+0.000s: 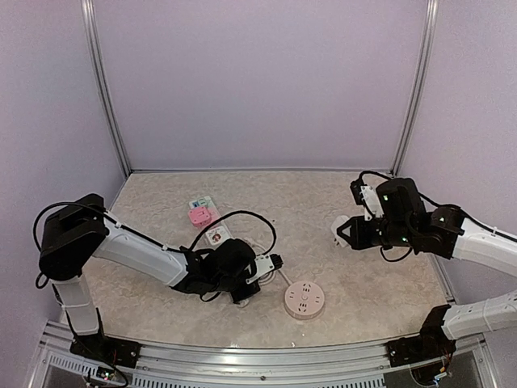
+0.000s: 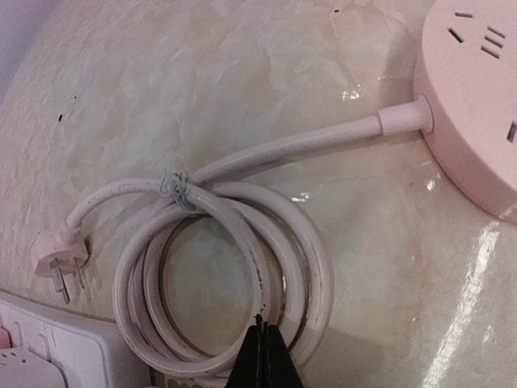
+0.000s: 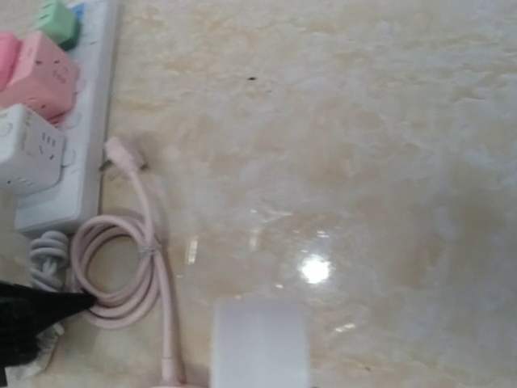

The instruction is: Insert the plug

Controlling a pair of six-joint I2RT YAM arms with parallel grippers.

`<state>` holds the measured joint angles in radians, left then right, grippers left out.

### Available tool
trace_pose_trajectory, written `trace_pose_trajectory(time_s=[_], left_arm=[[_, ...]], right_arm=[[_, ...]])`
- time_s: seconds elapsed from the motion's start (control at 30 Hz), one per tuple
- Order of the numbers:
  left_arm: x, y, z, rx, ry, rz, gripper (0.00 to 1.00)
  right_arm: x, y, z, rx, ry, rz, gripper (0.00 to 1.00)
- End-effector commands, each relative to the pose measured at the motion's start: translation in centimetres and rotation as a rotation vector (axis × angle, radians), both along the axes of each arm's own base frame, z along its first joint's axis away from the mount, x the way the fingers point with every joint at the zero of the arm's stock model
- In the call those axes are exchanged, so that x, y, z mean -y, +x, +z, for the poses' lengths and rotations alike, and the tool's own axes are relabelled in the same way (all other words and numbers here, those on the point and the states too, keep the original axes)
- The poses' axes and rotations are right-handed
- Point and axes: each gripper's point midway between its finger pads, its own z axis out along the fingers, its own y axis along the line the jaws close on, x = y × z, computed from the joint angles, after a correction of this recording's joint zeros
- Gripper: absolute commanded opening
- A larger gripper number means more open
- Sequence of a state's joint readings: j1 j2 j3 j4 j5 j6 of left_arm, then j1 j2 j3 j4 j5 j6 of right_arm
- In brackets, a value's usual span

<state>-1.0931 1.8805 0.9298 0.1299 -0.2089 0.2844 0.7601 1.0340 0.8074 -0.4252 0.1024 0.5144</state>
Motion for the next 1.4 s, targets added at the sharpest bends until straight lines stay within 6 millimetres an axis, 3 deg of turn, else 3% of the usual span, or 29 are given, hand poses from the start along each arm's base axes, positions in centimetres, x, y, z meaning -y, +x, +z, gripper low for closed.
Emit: trace_pose_trajectory(time_s=[0.0, 0.23, 0.37, 0.43, 0.5, 0.57, 0.67, 0.73, 0.8, 1.07, 1.37], left_arm=[[-5.2, -1.0, -1.9, 0.012, 0.102, 0.126, 0.0], [-7.1, -2.3, -1.1, 0.037, 0.078, 0.117, 0.0], [-6.2, -3.0, 0.3, 0.076, 0.033, 0.044, 0.01], [-5.5, -3.2, 1.6, 0.091, -0.012, 0.006, 0.19], [-4.6, -3.1, 3.0, 0.101, -0.069, -0.037, 0.41], [-3.5, -3.1, 4.8, 0.064, -0.155, -0.092, 0.56], [-1.5, -4.9, 8.8, -0.104, -0.359, -0.252, 0.67], [-0.5, -6.4, 11.6, -0.185, -0.486, -0.366, 0.67], [0.2, -6.5, 13.0, -0.194, -0.545, -0.405, 0.65], [2.7, -6.7, 13.6, -0.21, -0.692, -0.539, 0.62], [3.9, -5.2, 10.7, -0.148, -0.643, -0.575, 0.62]], right_arm=[[-2.7, -0.6, -0.1, 0.007, 0.071, 0.104, 0.0], [-7.6, -5.1, 0.6, 0.124, 0.086, 0.46, 0.0], [-8.2, -6.6, -1.2, 0.171, 0.063, 0.587, 0.0], [-8.3, -6.9, -2.6, 0.205, 0.027, 0.634, 0.0], [-9.1, -7.8, -3.1, 0.262, 0.023, 0.744, 0.0], [-9.8, -8.6, -2.9, 0.33, 0.031, 0.84, 0.0], [-10.1, -9.2, -3.2, 0.422, 0.007, 0.925, 0.0], [-10.3, -9.3, -3.8, 0.427, -0.018, 0.958, 0.0], [-10.4, -9.6, -4.8, 0.409, -0.036, 0.993, 0.0], [-10.6, -8.7, -7.4, 0.359, -0.106, 0.985, 0.0], [-11.6, -8.2, -9.0, 0.226, -0.159, 1.031, 0.0]])
